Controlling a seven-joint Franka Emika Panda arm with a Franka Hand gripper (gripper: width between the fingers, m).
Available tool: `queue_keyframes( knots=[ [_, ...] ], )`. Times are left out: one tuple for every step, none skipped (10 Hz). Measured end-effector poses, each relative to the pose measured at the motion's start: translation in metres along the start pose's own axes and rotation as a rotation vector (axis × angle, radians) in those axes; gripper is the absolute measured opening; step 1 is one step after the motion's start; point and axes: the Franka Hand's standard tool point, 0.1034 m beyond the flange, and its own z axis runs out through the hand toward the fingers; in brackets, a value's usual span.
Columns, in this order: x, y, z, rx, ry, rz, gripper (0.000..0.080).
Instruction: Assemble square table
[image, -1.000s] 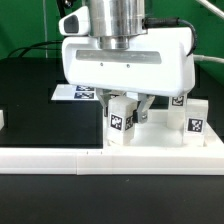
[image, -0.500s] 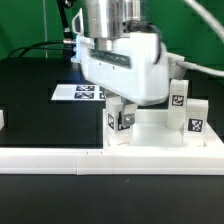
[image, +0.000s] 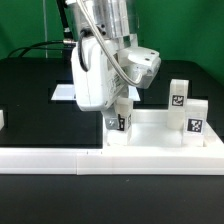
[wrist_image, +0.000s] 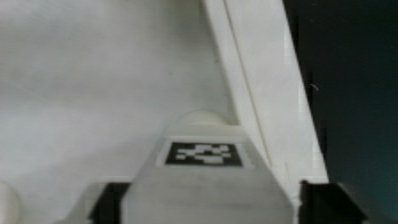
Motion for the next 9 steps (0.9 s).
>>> queue_keyframes(
  knots=[
    [-0.001, 0.000, 0.000, 0.000, 0.000, -0.046, 0.0546],
    [-0.005, 0.003, 0.000, -0.004, -0.007, -0.236, 0.0546],
    [-0.004, 0.007, -0.001, -0.001, -0.026, -0.399, 0.0628],
    [0.005, 0.010, -0.001, 0.018, -0.040, -0.456, 0.0643],
    [0.007, 0.010, 0.000, 0.012, -0.030, -0.504, 0.0643],
    [0.008, 0.010, 0.000, 0.013, -0.028, -0.574, 0.0648],
    [0.009, 0.010, 0.000, 0.015, -0.026, -0.654, 0.0648],
    [0.007, 0.009, -0.001, 0.008, -0.016, -0.792, 0.0649],
    [0.002, 0.007, -0.002, -0.006, -0.002, -0.982, 0.0649]
  ],
)
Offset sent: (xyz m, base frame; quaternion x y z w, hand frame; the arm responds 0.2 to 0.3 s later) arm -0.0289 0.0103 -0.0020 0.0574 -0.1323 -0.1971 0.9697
